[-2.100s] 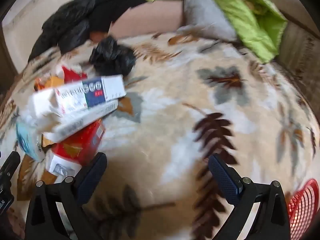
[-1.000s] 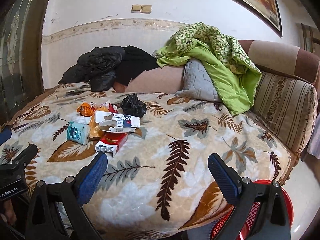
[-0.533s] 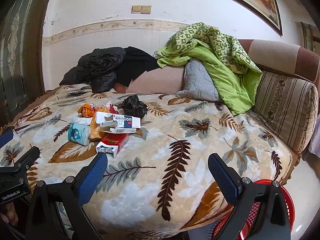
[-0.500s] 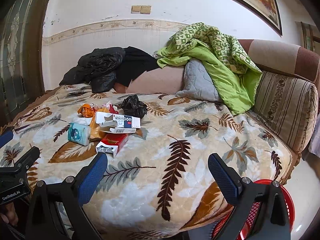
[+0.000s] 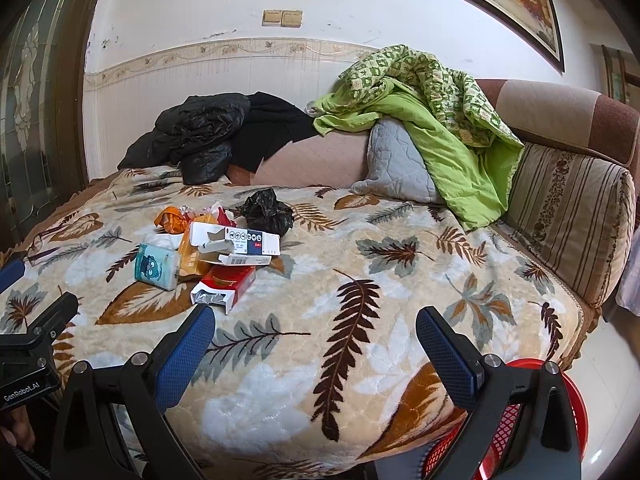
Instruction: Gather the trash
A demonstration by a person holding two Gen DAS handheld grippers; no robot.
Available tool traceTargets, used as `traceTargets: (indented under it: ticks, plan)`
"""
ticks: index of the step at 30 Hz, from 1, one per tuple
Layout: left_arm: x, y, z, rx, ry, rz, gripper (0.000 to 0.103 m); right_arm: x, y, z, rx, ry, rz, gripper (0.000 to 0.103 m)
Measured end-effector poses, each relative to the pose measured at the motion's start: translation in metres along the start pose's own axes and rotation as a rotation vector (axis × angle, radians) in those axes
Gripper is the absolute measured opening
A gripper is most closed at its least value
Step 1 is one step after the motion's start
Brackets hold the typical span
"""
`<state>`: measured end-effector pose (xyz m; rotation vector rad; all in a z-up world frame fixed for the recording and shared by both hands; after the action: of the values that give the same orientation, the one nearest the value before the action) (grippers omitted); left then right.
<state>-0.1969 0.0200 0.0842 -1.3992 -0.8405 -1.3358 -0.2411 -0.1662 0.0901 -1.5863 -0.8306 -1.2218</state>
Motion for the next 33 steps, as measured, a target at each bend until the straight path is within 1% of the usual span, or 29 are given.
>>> traceTargets:
  ticks: [23,28,33]
  plan:
    - [-0.002,0.0,-0.001,-0.002,0.003,0.001,0.103,0.001,0.0,-0.001,0.001,0.0,0.004,0.102]
    - [-0.006,0.005,0.007,-0.023,-0.041,0.045,0.103,-0.006,0.002,-0.003,0.017,0.027,0.034,0.102]
    - [-0.012,0.028,0.025,-0.046,-0.129,0.145,0.103,-0.009,0.012,-0.006,0.049,0.054,0.086,0.099]
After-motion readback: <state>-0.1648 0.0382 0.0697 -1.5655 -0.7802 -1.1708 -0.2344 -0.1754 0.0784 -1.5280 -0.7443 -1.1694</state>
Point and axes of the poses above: each gripper's, at about its wrist camera, not at the fingertips, and y roughly the way its jaws point, z to its left, x to its top, the point moved 2 cm from there along y, roughly the way its jaws point, and after that the axes turned 13 degrees about -z, right-handed, at the moved point
